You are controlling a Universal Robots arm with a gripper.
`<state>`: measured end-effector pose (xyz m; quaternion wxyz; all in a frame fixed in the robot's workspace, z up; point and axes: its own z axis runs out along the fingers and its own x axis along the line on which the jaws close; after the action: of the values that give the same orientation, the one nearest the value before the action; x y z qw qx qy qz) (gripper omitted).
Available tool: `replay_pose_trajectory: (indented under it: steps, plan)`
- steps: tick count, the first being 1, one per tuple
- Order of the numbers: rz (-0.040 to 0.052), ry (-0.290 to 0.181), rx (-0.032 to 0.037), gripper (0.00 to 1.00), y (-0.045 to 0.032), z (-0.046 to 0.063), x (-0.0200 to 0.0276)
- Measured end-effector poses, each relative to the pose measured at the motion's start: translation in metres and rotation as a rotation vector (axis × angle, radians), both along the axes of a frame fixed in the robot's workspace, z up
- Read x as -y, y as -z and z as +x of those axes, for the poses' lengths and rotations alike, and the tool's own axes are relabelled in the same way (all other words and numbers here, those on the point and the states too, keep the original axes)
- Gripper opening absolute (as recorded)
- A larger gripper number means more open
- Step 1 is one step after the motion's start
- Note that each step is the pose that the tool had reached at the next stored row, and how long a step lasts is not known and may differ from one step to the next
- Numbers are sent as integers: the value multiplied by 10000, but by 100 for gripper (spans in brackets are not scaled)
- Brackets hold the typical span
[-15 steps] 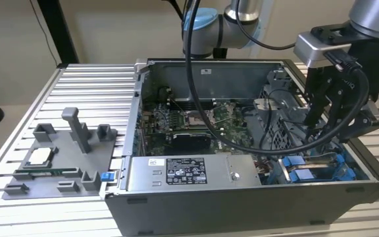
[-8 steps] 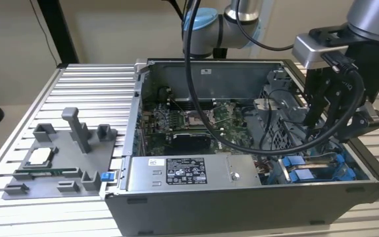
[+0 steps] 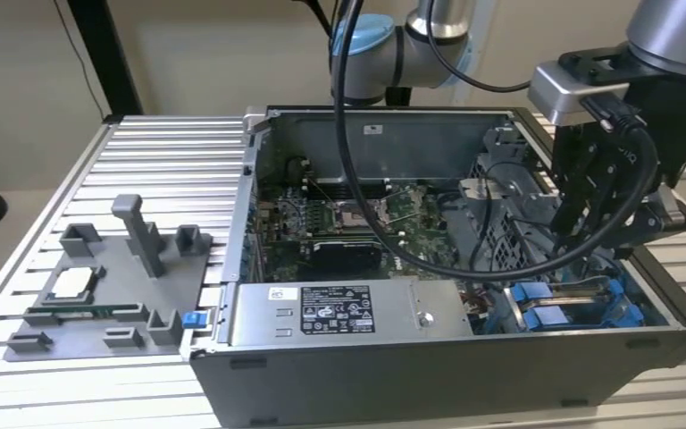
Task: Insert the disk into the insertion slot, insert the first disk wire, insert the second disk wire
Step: 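Insert the first disk wire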
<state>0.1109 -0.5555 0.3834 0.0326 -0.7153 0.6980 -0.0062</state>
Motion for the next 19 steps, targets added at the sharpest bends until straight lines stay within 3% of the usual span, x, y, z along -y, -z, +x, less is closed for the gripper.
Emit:
replay_pose_trajectory:
  steps: [11, 19]
  plan:
    - [101, 0, -18, 100, 5, 36, -27]
    - [111, -1, -19, 100, -15, 37, -27]
